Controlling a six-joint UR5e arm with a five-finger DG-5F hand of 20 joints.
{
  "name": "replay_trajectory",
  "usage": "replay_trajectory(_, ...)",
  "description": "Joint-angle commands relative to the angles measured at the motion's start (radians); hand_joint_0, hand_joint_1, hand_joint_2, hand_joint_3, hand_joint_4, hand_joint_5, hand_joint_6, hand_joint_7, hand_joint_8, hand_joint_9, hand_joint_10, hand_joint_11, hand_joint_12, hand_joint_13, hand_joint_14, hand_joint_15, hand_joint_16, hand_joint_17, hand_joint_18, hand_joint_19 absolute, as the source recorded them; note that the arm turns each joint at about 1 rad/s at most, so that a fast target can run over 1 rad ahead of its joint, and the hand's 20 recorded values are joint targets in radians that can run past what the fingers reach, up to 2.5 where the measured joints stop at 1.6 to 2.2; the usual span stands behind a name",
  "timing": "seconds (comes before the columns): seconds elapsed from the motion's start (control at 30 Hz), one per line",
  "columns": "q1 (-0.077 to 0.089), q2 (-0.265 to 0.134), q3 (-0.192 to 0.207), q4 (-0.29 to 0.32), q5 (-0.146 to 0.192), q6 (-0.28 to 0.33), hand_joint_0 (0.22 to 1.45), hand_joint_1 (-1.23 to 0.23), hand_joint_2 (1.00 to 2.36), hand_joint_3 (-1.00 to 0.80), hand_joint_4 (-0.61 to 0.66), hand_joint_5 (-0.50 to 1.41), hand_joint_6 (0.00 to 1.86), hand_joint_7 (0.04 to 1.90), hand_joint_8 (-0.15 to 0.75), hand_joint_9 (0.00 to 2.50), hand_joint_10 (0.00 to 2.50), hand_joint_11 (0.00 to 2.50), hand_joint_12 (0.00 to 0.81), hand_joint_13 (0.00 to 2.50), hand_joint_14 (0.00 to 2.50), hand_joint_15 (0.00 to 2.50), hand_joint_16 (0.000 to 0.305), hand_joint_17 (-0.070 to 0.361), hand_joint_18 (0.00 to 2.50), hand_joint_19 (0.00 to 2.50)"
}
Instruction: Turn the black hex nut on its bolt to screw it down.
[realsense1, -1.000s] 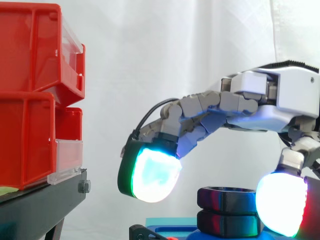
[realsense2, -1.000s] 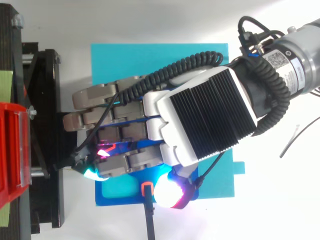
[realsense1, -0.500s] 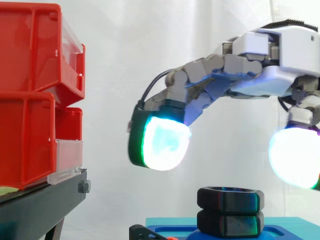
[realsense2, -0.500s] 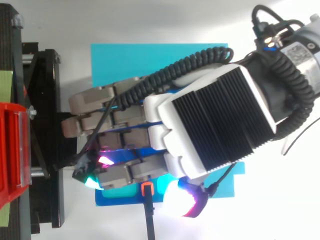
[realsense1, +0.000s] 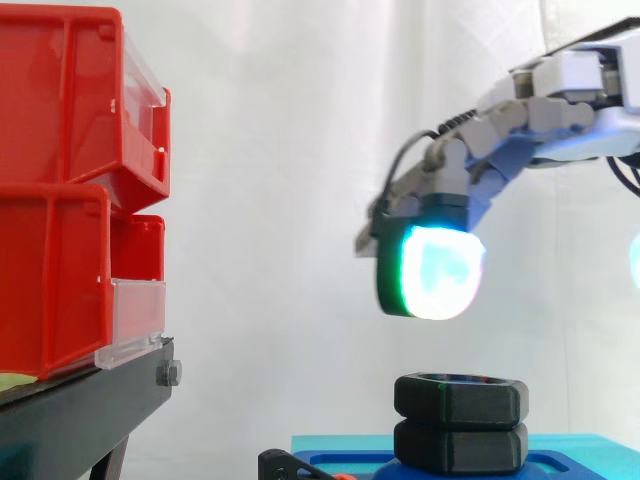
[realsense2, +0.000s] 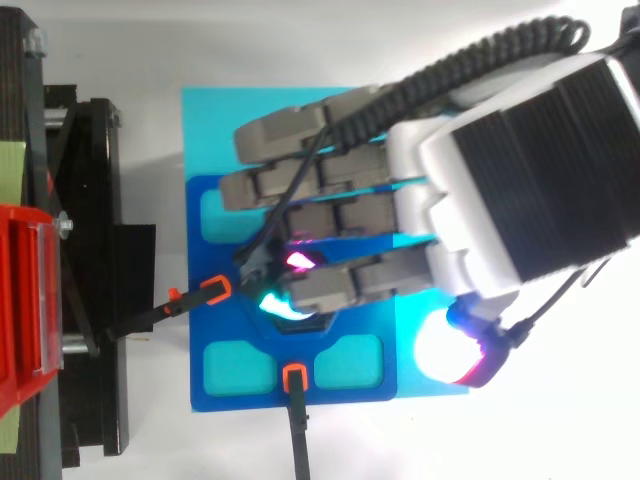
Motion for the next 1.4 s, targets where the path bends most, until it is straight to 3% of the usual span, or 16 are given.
replay_trajectory(0.0, -0.014, 0.062, -0.106, 0.021, 0.003, -0.005, 0.38, -0.53, 1.00, -0.50, 0.23, -0.12, 0.50, 0.90, 0.332, 0.65, 0.01, 0.25, 0.463, 0.38, 0.01, 0.18, 0.069, 0.155, 0.20, 0.35)
replay_trajectory(0.07, -0.017, 0.096, -0.163, 0.059, 0.009, -0.002, 0.38, -0.53, 1.00, -0.50, 0.23, -0.12, 0.50, 0.90, 0.330, 0.65, 0.01, 0.25, 0.463, 0.38, 0.01, 0.17, 0.069, 0.155, 0.20, 0.35)
replay_trajectory(0.1, -0.017, 0.096, -0.163, 0.059, 0.009, -0.002, 0.38, -0.53, 1.00, -0.50, 0.23, -0.12, 0.50, 0.90, 0.331, 0.65, 0.01, 0.24, 0.463, 0.38, 0.01, 0.18, 0.069, 0.155, 0.20, 0.36)
replay_trajectory(0.13, -0.020, 0.131, -0.227, 0.117, 0.020, 0.001, 0.38, -0.53, 1.00, -0.50, 0.23, -0.12, 0.50, 0.90, 0.332, 0.65, 0.01, 0.25, 0.463, 0.38, 0.01, 0.18, 0.069, 0.155, 0.20, 0.36)
replay_trajectory(0.23, -0.025, 0.154, -0.278, 0.162, 0.032, 0.012, 0.38, -0.53, 1.00, -0.50, 0.23, -0.12, 0.50, 0.90, 0.330, 0.65, 0.01, 0.25, 0.459, 0.38, 0.01, 0.18, 0.068, 0.154, 0.21, 0.36)
replay_trajectory(0.27, -0.031, 0.168, -0.324, 0.194, 0.047, 0.021, 0.38, -0.54, 1.00, -0.50, 0.23, -0.12, 0.50, 0.90, 0.332, 0.65, 0.01, 0.25, 0.459, 0.38, 0.01, 0.17, 0.068, 0.154, 0.21, 0.36)
replay_trajectory(0.4, -0.043, 0.168, -0.345, 0.215, 0.069, 0.064, 0.39, -0.54, 1.00, -0.50, 0.23, -0.12, 0.50, 0.90, 0.327, 0.65, 0.01, 0.24, 0.453, 0.38, 0.01, 0.18, 0.068, 0.152, 0.21, 0.37)
replay_trajectory(0.63, -0.045, 0.166, -0.347, 0.261, 0.107, 0.200, 0.40, -0.53, 1.00, -0.50, 0.22, -0.12, 0.50, 0.90, 0.326, 0.64, 0.01, 0.25, 0.443, 0.37, 0.01, 0.19, 0.066, 0.149, 0.20, 0.37)
replay_trajectory(0.67, -0.043, 0.166, -0.347, 0.265, 0.107, 0.256, 0.40, -0.53, 1.00, -0.50, 0.22, -0.12, 0.50, 0.90, 0.325, 0.64, 0.01, 0.24, 0.441, 0.37, 0.01, 0.18, 0.065, 0.147, 0.20, 0.37)
replay_trajectory(0.9, -0.040, 0.166, -0.347, 0.265, 0.112, 0.461, 0.41, -0.53, 1.00, -0.50, 0.22, -0.13, 0.50, 0.90, 0.321, 0.64, 0.01, 0.25, 0.431, 0.37, 0.01, 0.18, 0.064, 0.145, 0.20, 0.37)
replay_trajectory(0.97, -0.038, 0.166, -0.345, 0.265, 0.130, 0.590, 0.41, -0.53, 1.00, -0.50, 0.22, -0.13, 0.50, 0.90, 0.321, 0.64, 0.01, 0.25, 0.429, 0.37, 0.01, 0.18, 0.064, 0.144, 0.19, 0.37)
replay_trajectory(1.03, -0.037, 0.166, -0.347, 0.265, 0.148, 0.671, 0.41, -0.52, 1.00, -0.50, 0.22, -0.13, 0.50, 0.90, 0.320, 0.64, 0.01, 0.24, 0.426, 0.36, 0.01, 0.18, 0.064, 0.143, 0.19, 0.37)
replay_trajectory(1.07, -0.035, 0.166, -0.345, 0.265, 0.190, 0.819, 0.41, -0.53, 1.00, -0.50, 0.22, -0.13, 0.50, 0.90, 0.319, 0.64, 0.01, 0.25, 0.424, 0.36, 0.01, 0.18, 0.064, 0.143, 0.19, 0.37)
replay_trajectory(1.37, -0.034, 0.166, -0.345, 0.263, 0.256, 1.037, 0.45, -0.53, 1.00, -0.50, 0.21, -0.13, 0.50, 0.90, 0.310, 0.63, 0.01, 0.25, 0.394, 0.34, 0.01, 0.17, 0.059, 0.133, 0.15, 0.37)
